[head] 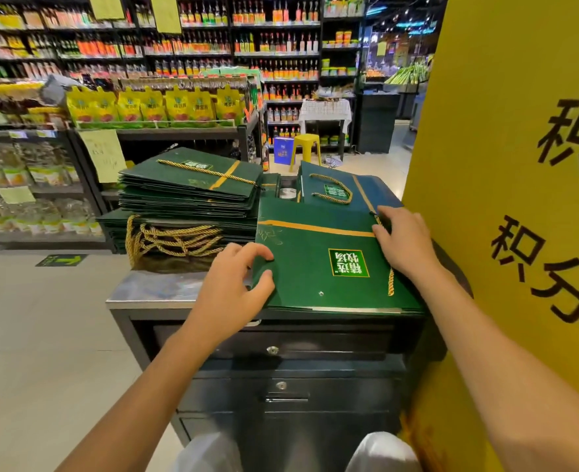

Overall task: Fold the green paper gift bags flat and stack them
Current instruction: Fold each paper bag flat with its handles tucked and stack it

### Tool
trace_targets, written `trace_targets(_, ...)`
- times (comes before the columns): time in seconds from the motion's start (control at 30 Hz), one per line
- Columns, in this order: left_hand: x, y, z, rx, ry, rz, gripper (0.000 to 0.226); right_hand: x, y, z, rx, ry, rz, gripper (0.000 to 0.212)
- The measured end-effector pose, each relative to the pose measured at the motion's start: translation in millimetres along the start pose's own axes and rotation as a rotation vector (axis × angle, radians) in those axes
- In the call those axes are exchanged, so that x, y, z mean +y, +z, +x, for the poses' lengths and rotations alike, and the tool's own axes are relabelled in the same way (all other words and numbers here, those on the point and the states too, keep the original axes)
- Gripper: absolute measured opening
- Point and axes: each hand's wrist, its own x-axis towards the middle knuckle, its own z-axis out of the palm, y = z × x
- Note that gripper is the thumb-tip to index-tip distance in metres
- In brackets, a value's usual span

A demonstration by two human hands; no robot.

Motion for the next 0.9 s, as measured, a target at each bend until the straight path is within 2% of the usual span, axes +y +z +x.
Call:
trace_targets(0.13, -2.2, -0.4, 1.8, 0.053, 0.128, 0.231, 0.035, 0.7, 5.3, -1.4, 0.021, -0.020, 0.023, 0.040)
trace_targets(0.23, 4.6, -4.1, 7.5, -0.102, 0.282, 0.254, 0.031, 0.8, 8.7, 0.9, 0.021, -0.040, 0.096, 0.041)
trace_targets(0.3, 9.4, -2.2, 9.0, -0.213, 0.316, 0.198, 0.035, 3.4, 10.6, 1.3, 0.024, -0.044, 0.142, 0.036)
trace_targets(0.4, 10.3, 7.2, 10.0, -0.304, 0.361, 0.208, 0.067, 8.9, 11.6, -1.2, -0.001, -0.071, 0.188, 0.034)
trace_targets(0.47, 7.2, 12.6, 10.8, -0.332, 0.378, 0.222, 0.079, 10.8, 11.1, -2.7, -0.019, -0.095, 0.211, 0.034)
trace_targets(0.57, -0.2, 17.4, 11.2, -0.290, 0.367, 0.161, 0.075, 10.4, 11.2, -3.5, -0.024, -0.116, 0.231, 0.027)
trace_targets(0.7, -7.4, 21.2, 6.9, -0.270, 0.348, 0.073, 0.069, 10.2, 15.1, -3.2, -0.010, -0.130, 0.231, 0.007)
trace_targets(0.8, -8.4, 22.3, 5.6, -0.261, 0.318, 0.032, 0.066, 8.6, 11.8, -6.8, -0.023, -0.158, 0.226, 0.006)
trace_targets(0.9, -7.8, 22.7, 7.5, -0.268, 0.292, 0.025, 0.066, -1.8, 3.8, -19.0, -0.069, -0.209, 0.366, 0.005)
